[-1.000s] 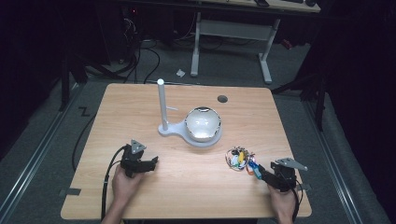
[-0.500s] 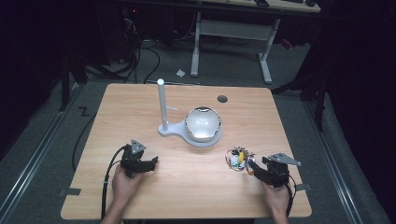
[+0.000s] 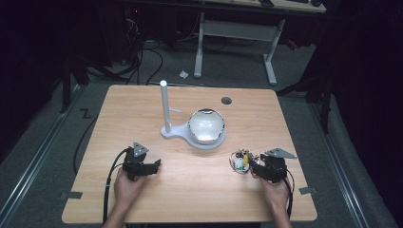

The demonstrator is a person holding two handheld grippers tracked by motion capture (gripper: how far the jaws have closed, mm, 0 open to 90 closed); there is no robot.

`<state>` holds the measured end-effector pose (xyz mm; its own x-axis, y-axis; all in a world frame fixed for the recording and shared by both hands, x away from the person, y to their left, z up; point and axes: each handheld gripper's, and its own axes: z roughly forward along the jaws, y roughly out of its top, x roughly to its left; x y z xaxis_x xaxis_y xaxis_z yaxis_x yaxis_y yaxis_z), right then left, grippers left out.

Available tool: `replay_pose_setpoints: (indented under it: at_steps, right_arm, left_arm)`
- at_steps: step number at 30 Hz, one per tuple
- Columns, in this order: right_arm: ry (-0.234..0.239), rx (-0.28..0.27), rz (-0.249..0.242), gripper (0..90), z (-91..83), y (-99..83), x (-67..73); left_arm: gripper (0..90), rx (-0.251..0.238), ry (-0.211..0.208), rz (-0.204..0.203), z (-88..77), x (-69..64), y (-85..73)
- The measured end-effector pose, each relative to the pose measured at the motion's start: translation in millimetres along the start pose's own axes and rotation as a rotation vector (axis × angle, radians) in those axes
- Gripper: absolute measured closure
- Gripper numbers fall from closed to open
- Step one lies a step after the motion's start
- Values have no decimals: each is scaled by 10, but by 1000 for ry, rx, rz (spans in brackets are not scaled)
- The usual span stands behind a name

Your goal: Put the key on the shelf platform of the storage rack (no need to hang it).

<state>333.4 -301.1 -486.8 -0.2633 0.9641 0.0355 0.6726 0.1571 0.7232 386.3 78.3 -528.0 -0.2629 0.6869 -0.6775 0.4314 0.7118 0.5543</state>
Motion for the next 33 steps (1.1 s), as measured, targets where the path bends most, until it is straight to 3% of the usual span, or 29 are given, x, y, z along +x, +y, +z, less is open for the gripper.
replay_pose_setpoints:
  at_steps: [15,21,27,33]
  right_arm:
    - [-6,46,-2,446,270,130,-9]
    - [15,69,7,468,357,120,-40]
    - [12,110,-9,596,418,108,-62]
    - [8,123,-71,749,453,127,-16]
  left_arm:
    - [215,2,-2,1,0,0,-1]
    - [215,1,0,-2,0,-2,-2]
    - [215,-2,2,-5,7,-7,-2]
    - [215,-1,5,-14,8,-14,-2]
